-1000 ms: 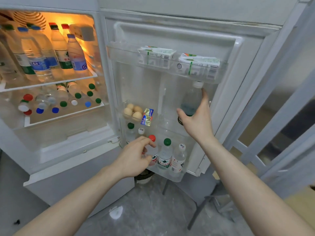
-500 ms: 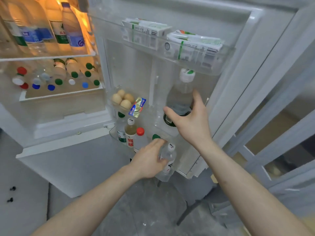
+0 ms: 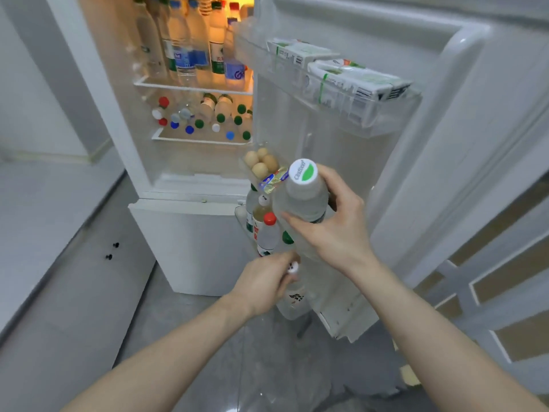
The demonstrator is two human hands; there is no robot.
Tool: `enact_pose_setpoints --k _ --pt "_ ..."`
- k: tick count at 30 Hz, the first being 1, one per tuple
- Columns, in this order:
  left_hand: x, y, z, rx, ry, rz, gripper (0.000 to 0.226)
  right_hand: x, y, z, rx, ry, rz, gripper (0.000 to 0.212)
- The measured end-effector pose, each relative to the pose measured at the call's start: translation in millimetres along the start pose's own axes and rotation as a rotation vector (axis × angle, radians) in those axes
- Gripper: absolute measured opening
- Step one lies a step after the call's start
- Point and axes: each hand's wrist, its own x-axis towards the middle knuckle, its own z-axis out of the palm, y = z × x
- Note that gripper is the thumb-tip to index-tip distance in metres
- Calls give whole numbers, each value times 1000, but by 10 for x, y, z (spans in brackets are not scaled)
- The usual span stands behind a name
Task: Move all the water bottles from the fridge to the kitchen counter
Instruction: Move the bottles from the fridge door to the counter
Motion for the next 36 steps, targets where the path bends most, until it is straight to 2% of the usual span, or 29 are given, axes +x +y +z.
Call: enact_pose_setpoints --k 6,9,14,21,26,36 --pt "-788 49 -503 -101 394 -93 24 46 -270 150 55 -110 -186 65" --pt "-1253 5 -847 -101 523 -214 24 19 -489 495 115 -181 -196 68" --pt "-2145 -217 -1237 -35 595 -388 24 -278 -851 1231 258 -380 -119 68" --pt "-4072 -474 -1638 62 797 -788 28 -1113 -1705 2459 390 -713 -70 62" --pt "-5349 -345 -1856 160 899 -1002 24 -1869 -2353 3232 439 -913 -79 55" --pt "-7373 243 -1879 183 1205 -1430 22 -3268 -3635 4380 559 -1297 -251 66"
